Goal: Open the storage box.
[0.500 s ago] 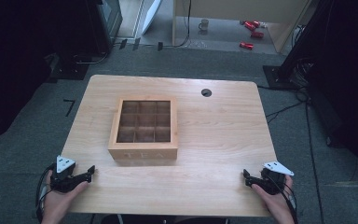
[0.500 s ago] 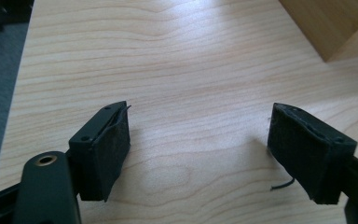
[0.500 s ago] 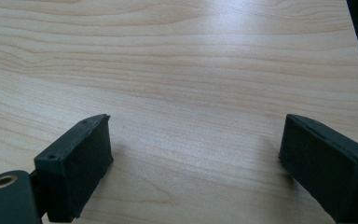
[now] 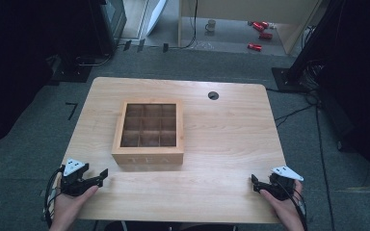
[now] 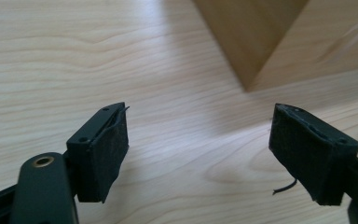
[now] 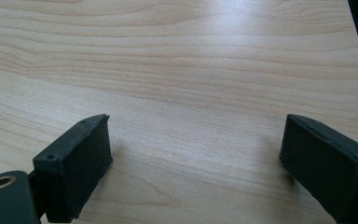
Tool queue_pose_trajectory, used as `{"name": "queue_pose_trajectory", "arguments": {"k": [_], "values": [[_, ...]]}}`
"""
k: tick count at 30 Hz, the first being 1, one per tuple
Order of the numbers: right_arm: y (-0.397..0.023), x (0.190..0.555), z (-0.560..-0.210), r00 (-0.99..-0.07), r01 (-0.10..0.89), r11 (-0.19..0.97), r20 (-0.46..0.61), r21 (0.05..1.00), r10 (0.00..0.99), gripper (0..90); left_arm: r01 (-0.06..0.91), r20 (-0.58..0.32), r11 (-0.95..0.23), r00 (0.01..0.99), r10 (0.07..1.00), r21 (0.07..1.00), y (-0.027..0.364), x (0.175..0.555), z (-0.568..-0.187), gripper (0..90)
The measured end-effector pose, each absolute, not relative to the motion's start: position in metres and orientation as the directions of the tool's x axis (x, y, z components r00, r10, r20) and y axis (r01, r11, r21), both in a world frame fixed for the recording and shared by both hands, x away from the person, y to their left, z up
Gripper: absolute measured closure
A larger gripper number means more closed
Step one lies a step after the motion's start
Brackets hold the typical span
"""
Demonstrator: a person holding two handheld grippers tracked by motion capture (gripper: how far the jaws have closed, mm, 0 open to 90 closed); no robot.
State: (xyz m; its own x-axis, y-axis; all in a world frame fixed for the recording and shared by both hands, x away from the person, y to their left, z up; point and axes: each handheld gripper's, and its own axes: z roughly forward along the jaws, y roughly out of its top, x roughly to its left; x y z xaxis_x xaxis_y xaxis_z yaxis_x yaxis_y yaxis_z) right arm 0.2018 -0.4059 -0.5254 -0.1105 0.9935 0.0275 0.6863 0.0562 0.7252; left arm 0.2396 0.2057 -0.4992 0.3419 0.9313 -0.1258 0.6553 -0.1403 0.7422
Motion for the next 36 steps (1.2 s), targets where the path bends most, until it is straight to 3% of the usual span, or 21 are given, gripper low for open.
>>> {"name": "queue_pose_trajectory", "arguments": {"k": [9, 12, 15, 20, 36], "values": [[-0.405, 0.202, -0.524, -0.096, 0.695, 0.048, 0.027, 0.717, 0.995, 8.7, 0.610, -0.117, -0.174, 0.407, 0.906, 0.773, 0.185, 0.246, -0.490, 26.9], [-0.401, 0.202, -0.522, -0.079, 0.701, 0.043, 0.018, 0.712, 0.997, 14.3, 0.594, -0.109, -0.192, 0.432, 0.895, 0.781, 0.179, 0.249, -0.488, 32.9], [-0.394, 0.201, -0.510, -0.070, 0.692, -0.017, 0.091, 0.722, 0.993, 14.5, 0.572, -0.106, -0.200, 0.456, 0.884, 0.795, 0.175, 0.252, -0.484, 43.3], [-0.377, 0.202, -0.492, -0.094, 0.661, -0.028, 0.120, 0.750, 0.988, 15.1, 0.564, -0.118, -0.187, 0.460, 0.880, 0.804, 0.172, 0.257, -0.479, 57.9], [-0.291, 0.233, -0.451, -0.313, 0.592, 0.087, 0.129, 0.801, 0.941, 15.1, 0.570, -0.153, -0.191, 0.501, 0.852, 0.800, 0.175, 0.261, -0.473, 66.9]]}}
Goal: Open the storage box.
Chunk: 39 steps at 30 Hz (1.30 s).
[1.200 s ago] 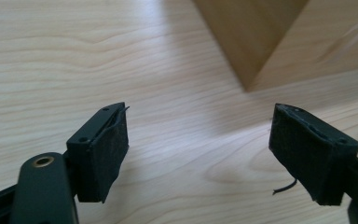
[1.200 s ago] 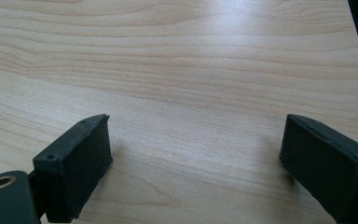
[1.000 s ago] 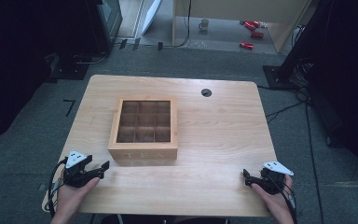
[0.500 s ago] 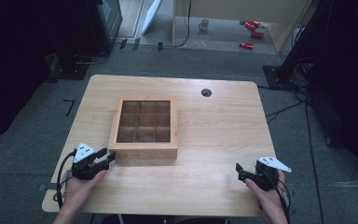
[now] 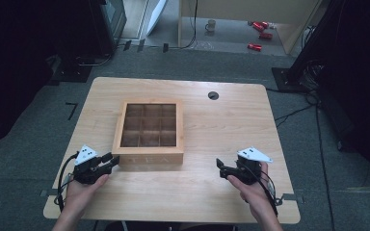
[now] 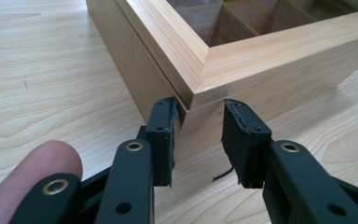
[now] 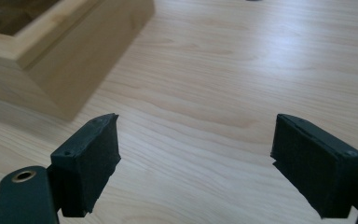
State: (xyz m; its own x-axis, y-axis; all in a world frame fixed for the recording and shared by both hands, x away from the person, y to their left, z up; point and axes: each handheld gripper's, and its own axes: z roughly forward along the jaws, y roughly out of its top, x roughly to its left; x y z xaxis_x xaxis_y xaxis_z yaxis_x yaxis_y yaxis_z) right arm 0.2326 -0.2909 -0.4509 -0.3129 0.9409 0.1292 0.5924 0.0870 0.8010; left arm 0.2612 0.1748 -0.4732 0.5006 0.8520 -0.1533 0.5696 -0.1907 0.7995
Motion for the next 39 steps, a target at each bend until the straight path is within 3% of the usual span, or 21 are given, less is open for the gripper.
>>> {"name": "queue_pose_trajectory", "arguments": {"k": [8, 15, 39], "values": [[-0.255, 0.245, -0.448, -0.374, 0.582, 0.132, 0.120, 0.803, 0.920, 15.1, 0.570, -0.157, -0.193, 0.507, 0.848, 0.799, 0.176, 0.262, -0.473, 66.5], [-0.228, 0.256, -0.448, -0.412, 0.572, 0.157, 0.117, 0.805, 0.904, 15.1, 0.554, -0.107, -0.224, 0.502, 0.858, 0.801, 0.172, 0.261, -0.469, 66.4], [-0.179, 0.276, -0.463, -0.470, 0.565, 0.177, 0.137, 0.806, 0.872, 15.6, 0.521, -0.116, -0.186, 0.493, 0.862, 0.833, 0.171, 0.261, -0.452, 64.5]]}}
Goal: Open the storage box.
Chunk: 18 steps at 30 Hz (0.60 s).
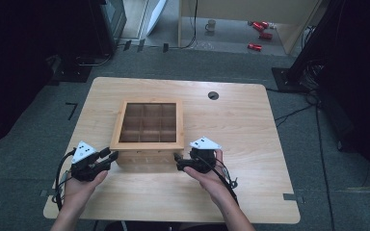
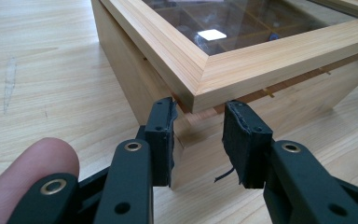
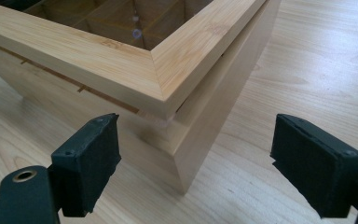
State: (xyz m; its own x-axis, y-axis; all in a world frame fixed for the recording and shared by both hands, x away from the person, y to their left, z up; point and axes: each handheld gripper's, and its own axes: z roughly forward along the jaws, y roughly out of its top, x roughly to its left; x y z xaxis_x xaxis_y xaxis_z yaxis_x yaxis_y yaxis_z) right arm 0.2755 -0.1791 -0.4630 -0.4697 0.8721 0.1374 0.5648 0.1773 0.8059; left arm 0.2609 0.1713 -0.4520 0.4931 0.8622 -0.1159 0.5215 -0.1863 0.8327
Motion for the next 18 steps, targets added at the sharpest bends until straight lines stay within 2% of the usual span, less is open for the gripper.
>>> {"name": "queue_pose_trajectory", "arguments": {"k": [12, 18], "values": [[-0.171, 0.285, -0.455, -0.473, 0.530, 0.187, 0.105, 0.827, 0.875, 17.3, 0.511, -0.132, -0.164, 0.493, 0.860, 0.844, 0.175, 0.262, -0.448, 62.8], [-0.170, 0.286, -0.453, -0.482, 0.523, 0.216, 0.077, 0.824, 0.873, 16.8, 0.510, -0.148, -0.147, 0.493, 0.858, 0.847, 0.184, 0.259, -0.450, 57.6]]}}
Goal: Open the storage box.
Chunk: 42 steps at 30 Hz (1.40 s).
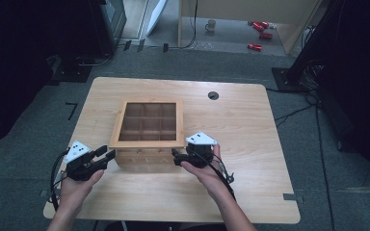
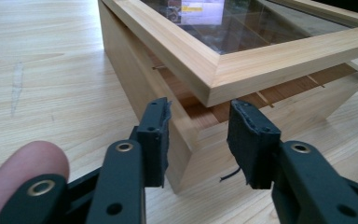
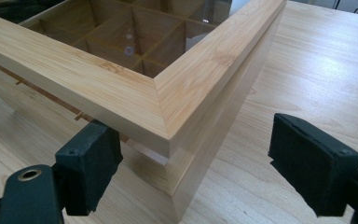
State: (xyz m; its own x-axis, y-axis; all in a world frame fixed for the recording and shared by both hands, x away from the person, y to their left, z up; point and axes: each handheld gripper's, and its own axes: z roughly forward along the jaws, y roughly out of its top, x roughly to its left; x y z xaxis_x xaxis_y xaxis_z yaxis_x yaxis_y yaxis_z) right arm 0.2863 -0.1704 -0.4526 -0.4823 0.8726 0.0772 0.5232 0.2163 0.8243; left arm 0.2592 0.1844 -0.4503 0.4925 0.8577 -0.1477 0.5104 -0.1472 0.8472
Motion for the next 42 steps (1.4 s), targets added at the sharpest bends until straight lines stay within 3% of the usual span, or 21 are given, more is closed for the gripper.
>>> {"name": "queue_pose_trajectory", "arguments": {"k": [6, 13, 24, 30, 42], "values": [[-0.171, 0.288, -0.448, -0.486, 0.513, 0.214, 0.075, 0.832, 0.871, 16.5, 0.536, -0.107, -0.201, 0.489, 0.866, 0.820, 0.190, 0.256, -0.463, 39.4], [-0.171, 0.290, -0.438, -0.488, 0.503, 0.210, 0.075, 0.839, 0.869, 16.3, 0.589, -0.100, -0.217, 0.458, 0.883, 0.779, 0.197, 0.254, -0.484, 28.9], [-0.171, 0.299, -0.417, -0.492, 0.466, 0.210, 0.054, 0.860, 0.869, 15.1, 0.652, -0.034, -0.261, 0.402, 0.915, 0.712, 0.202, 0.257, -0.513, 25.7], [-0.172, 0.305, -0.402, -0.492, 0.437, 0.208, 0.039, 0.875, 0.870, 15.0, 0.630, 0.013, -0.291, 0.407, 0.913, 0.720, 0.197, 0.256, -0.517, 24.2], [-0.172, 0.328, -0.378, -0.495, 0.389, 0.202, 0.019, 0.899, 0.869, 14.4, 0.629, 0.004, -0.284, 0.407, 0.913, 0.723, 0.197, 0.256, -0.517, 23.5]]}}
